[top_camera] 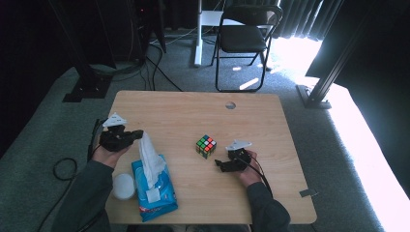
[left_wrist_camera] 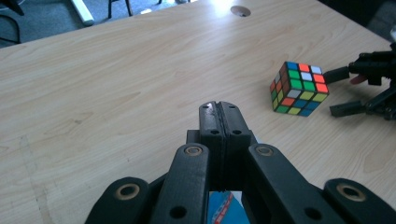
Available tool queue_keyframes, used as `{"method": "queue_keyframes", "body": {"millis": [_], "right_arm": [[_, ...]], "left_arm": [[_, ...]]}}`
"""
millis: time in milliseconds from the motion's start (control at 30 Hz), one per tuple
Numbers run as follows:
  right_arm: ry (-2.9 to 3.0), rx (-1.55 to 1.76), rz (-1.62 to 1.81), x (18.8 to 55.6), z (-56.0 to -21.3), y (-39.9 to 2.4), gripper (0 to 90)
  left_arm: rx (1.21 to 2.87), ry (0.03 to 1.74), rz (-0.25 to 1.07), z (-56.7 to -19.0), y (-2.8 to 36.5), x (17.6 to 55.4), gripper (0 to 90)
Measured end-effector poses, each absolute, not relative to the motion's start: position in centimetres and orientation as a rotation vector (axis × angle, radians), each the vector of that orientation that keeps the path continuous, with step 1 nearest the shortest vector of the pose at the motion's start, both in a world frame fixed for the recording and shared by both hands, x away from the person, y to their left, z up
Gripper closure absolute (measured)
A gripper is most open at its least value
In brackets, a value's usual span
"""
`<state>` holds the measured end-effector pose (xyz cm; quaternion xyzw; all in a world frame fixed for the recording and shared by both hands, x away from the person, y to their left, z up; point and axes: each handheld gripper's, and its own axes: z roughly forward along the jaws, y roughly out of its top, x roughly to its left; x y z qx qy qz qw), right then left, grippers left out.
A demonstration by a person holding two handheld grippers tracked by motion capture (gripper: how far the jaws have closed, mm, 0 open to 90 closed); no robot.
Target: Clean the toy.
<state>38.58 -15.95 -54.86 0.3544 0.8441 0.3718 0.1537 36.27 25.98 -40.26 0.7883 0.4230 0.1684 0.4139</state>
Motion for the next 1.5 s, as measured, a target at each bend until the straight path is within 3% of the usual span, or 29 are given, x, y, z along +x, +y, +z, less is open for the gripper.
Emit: {"method": "queue_keyframes", "body": {"millis": [367, 467, 833, 1000, 1133, 1300, 1500], "right_arm": [[2.420, 1.016, 1.065, 38.6, -54.9, -16.0, 22.8], [2.420, 1.012, 1.065, 38.6, -54.9, -16.0, 22.8], [2.420, 1.016, 1.065, 38.6, -54.9, -16.0, 22.8], [2.419, 1.017, 1.066, 38.6, -54.9, -15.9, 22.7], [2.420, 1.015, 1.065, 38.6, -54.9, -16.0, 22.8], [2.421, 1.015, 1.064, 38.6, -54.9, -16.0, 22.7], [2.421, 1.014, 1.064, 38.6, -54.9, -16.0, 22.8]], "left_arm": [[1.897, 1.091, 0.491, -38.2, 26.4, 37.0, 90.0], [1.856, 1.092, 0.455, -37.6, 27.1, 37.1, 90.0], [2.002, 0.981, 0.360, -39.3, 24.7, 35.3, 89.2], [2.165, 0.938, 0.295, -41.9, 23.6, 34.7, 88.4], [2.201, 0.929, 0.225, -43.4, 23.8, 35.0, 87.1], [2.254, 0.927, 0.177, -44.9, 24.0, 35.6, 78.6], [2.234, 0.897, 0.108, -46.1, 24.2, 35.9, 55.4]]}}
